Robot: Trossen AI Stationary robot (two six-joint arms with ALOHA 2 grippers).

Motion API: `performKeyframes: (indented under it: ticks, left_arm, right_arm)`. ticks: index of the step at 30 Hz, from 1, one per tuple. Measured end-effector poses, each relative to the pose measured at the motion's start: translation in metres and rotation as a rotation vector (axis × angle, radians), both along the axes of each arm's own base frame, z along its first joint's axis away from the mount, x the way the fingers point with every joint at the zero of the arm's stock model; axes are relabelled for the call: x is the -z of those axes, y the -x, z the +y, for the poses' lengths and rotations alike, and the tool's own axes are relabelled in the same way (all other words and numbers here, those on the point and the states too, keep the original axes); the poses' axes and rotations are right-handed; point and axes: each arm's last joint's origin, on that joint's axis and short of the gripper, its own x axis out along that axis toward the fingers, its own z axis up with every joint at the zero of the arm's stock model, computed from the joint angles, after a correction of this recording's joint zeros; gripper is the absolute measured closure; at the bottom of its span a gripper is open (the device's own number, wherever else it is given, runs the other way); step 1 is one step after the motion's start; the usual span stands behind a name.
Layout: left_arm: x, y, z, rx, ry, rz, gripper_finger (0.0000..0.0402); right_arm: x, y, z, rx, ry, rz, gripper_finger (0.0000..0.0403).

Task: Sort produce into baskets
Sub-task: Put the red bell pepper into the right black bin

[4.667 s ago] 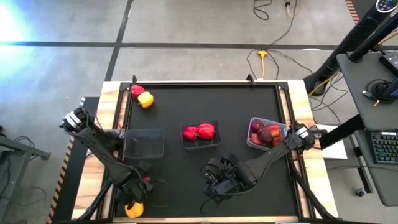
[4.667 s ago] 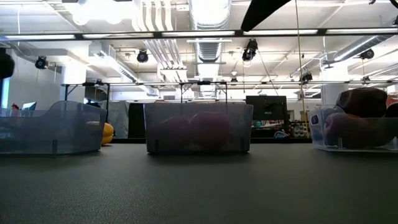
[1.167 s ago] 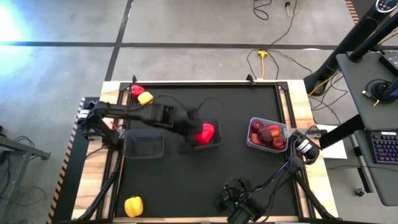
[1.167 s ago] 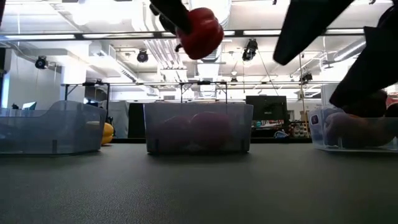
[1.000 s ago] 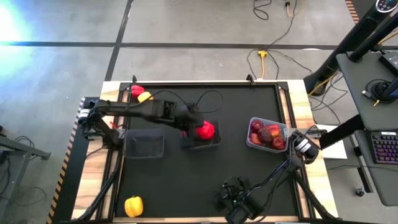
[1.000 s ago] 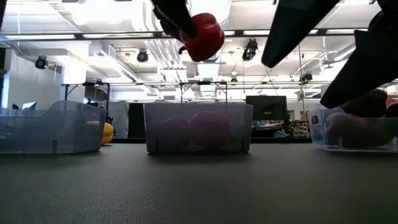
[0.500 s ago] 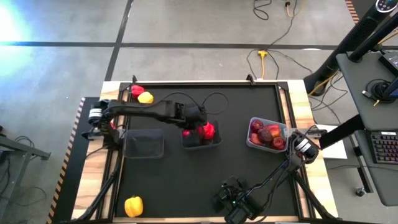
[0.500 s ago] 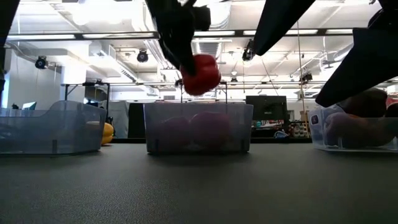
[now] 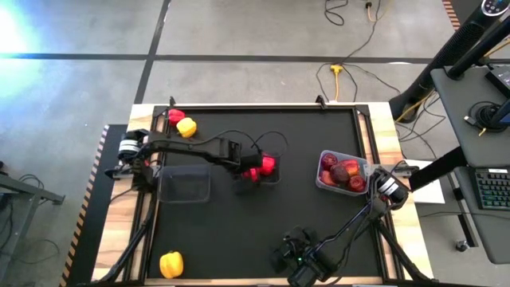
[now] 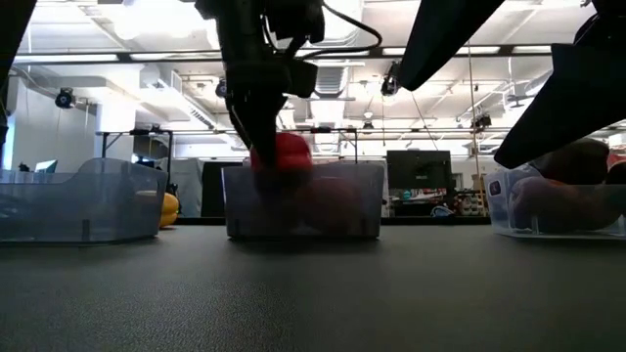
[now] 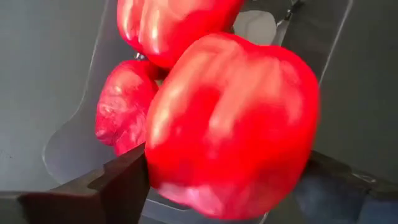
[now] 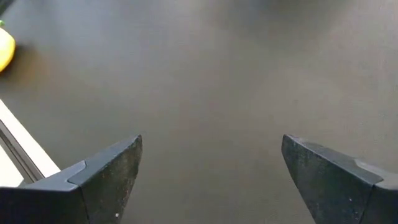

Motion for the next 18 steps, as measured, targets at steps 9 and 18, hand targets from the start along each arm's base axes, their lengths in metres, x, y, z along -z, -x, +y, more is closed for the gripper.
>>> performKeyframes:
  ticks: [9, 18]
  left_arm:
    - [-0.034, -0.002, -0.002, 0.009, 0.017, -0.013, 0.0013]
    - [-0.11, -0.021, 0.003, 0.029, -0.029, -0.296, 0.0018]
  right_arm:
    - [-0.001, 0.002, -0.003, -0.042, 0.048, 0.036, 0.0026]
    - [-0.009, 0.009, -0.009, -0.046, 0.091, 0.088, 0.0026]
